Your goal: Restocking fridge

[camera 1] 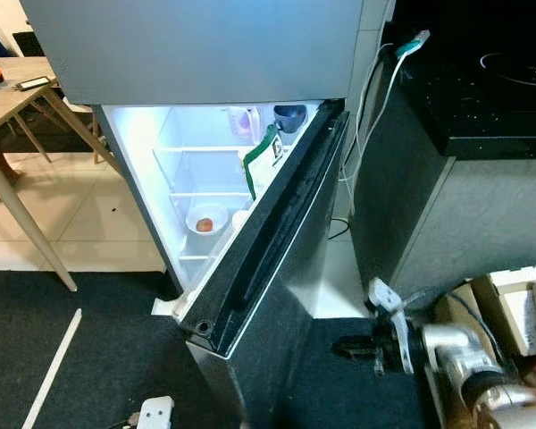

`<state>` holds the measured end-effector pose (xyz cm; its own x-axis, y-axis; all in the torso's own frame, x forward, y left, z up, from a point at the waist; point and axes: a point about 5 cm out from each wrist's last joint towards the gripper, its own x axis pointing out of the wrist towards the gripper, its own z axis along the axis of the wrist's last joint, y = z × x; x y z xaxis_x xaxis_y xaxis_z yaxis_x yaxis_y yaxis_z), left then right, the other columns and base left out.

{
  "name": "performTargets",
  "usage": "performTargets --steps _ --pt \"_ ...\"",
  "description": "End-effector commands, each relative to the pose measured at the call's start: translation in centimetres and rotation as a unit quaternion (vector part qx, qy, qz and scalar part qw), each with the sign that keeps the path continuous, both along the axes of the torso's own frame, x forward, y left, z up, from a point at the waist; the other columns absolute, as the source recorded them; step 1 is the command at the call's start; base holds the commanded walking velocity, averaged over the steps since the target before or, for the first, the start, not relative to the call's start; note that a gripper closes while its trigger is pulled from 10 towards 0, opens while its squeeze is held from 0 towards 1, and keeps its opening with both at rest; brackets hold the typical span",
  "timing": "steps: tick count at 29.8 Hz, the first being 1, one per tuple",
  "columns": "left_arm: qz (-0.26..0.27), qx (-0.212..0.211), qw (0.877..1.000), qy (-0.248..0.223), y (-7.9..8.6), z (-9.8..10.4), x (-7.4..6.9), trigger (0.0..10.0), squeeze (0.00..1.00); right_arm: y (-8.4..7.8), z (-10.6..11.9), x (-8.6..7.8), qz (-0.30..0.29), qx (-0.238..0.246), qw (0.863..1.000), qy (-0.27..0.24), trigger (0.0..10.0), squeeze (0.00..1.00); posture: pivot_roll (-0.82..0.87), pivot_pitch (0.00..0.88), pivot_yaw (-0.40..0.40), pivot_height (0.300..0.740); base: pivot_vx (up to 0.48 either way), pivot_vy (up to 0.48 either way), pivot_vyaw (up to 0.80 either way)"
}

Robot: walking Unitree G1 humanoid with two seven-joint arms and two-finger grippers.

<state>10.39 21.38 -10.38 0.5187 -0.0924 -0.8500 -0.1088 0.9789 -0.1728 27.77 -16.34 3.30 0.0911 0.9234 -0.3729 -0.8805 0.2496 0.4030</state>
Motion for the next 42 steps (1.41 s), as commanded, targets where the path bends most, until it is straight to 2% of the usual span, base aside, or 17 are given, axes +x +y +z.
performTargets --steps 1,5,8,10,13,21,27,30,32,35,39,42 --pt "-0.001 0.0 1.0 0.011 0.1 -0.2 -0.6 10.0 0.0 1.6 1.9 1.1 0.046 0.038 0.998 -0.025 10.0 0.0 -0.02 0.019 -0.001 0.74 0.0 0.0 0.0" --pt "-0.002 -0.001 1.0 0.011 0.0 -0.2 -0.6 10.0 0.0 2.6 3.2 1.8 0.066 0.057 0.995 -0.042 10.0 0.0 -0.02 0.026 -0.003 0.74 0.0 0.0 0.0" --pt "0.003 0.0 1.0 0.009 0.1 -0.1 -0.6 10.0 0.0 4.3 5.0 2.9 0.104 0.067 0.99 -0.071 10.0 0.0 -0.02 0.026 -0.004 0.74 0.0 0.0 0.0" --pt "0.002 0.0 1.0 0.01 0.1 -0.1 -0.6 10.0 0.0 4.7 5.4 3.1 0.117 0.067 0.988 -0.075 10.0 0.0 -0.01 0.027 -0.007 0.74 0.0 0.0 0.0" --pt "0.005 -0.001 1.0 0.01 0.1 -0.2 -0.7 10.0 0.0 6.6 6.8 3.6 0.167 0.071 0.98 -0.085 10.0 0.0 -0.01 0.029 -0.012 0.74 0.0 0.0 0.0" --pt "0.008 -0.004 1.0 0.008 0.0 -0.2 -0.8 10.0 0.0 8.8 7.6 3.8 0.204 0.068 0.972 -0.098 10.0 0.0 0.0 0.031 -0.018 0.74 0.0 0.0 0.0" --pt "0.011 -0.004 1.0 0.008 0.0 -0.2 -0.9 10.0 0.0 8.7 7.6 4.0 0.197 0.052 0.973 -0.109 10.0 0.0 -0.01 0.039 -0.027 0.74 0.0 0.0 0.0" --pt "0.011 -0.005 1.0 0.008 -0.1 -0.2 -1.0 10.0 0.0 8.3 7.4 3.8 0.211 0.041 0.971 -0.107 10.0 0.0 0.0 0.04 -0.028 0.74 0.0 0.0 0.0" --pt "0.019 -0.006 1.0 0.005 -0.1 -0.2 -0.9 10.0 0.0 7.5 6.9 3.4 0.234 0.015 0.967 -0.097 10.0 0.0 -0.01 0.081 -0.046 0.74 0.0 0.0 0.0" --pt "0.02 -0.007 1.0 0.002 0.0 -0.2 -0.7 10.0 0.0 6.9 6.6 2.8 0.257 -0.008 0.962 -0.088 10.0 0.0 -0.01 0.091 -0.041 0.74 0.0 0.0 0.0" --pt "0.023 -0.004 1.0 -0.002 0.4 0.0 -0.6 10.0 0.0 7.0 6.5 1.4 0.309 -0.028 0.946 -0.09 10.0 0.0 0.0 0.118 -0.046 0.74 0.0 0.0 0.0" --pt "0.027 -0.003 1.0 -0.012 0.8 0.1 -0.4 10.0 0.0 8.0 7.1 0.7 0.341 -0.024 0.934 -0.106 10.0 0.0 0.01 0.163 -0.05 0.74 0.0 0.0 0.0"
